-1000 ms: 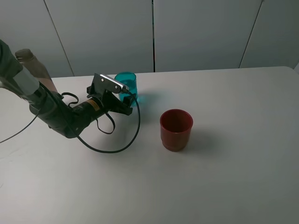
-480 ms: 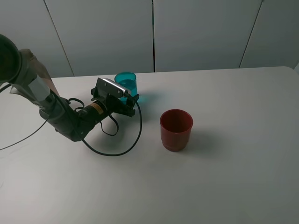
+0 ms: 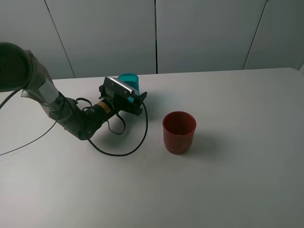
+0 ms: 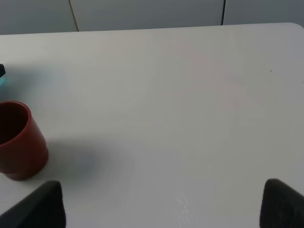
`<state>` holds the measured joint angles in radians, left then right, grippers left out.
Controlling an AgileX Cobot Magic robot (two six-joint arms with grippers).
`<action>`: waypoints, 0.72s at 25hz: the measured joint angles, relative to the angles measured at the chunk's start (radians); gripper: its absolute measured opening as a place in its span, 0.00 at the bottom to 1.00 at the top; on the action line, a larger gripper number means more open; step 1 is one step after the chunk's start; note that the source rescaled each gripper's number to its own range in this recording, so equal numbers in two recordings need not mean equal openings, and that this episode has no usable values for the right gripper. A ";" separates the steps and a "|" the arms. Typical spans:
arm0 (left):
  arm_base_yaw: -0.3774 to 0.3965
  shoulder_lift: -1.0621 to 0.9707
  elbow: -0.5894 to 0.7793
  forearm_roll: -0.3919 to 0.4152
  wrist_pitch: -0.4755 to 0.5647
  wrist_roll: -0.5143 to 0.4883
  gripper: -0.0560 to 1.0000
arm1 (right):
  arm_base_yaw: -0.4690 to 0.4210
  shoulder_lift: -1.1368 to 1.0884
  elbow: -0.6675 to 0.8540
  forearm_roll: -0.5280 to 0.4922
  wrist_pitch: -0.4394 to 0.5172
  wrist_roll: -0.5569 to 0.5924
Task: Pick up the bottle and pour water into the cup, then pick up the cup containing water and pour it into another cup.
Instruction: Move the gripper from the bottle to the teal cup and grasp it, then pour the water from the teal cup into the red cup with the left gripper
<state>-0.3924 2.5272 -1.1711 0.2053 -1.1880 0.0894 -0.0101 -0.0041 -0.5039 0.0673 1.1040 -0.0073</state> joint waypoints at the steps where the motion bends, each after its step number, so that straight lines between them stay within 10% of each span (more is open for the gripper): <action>1: 0.000 0.000 -0.001 0.000 -0.002 0.000 0.95 | 0.000 0.000 0.000 0.000 0.000 0.000; 3: 0.000 0.000 -0.002 0.000 -0.002 0.000 0.87 | 0.000 0.000 0.000 0.000 0.000 0.000; 6: 0.002 0.000 -0.002 0.007 -0.005 0.000 0.20 | 0.000 0.000 0.000 0.000 0.000 0.000; 18: 0.006 0.000 -0.002 0.020 -0.010 0.014 0.17 | 0.000 0.000 0.000 0.000 0.000 0.000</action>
<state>-0.3863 2.5272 -1.1734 0.2249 -1.1976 0.1031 -0.0101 -0.0041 -0.5039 0.0673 1.1040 -0.0073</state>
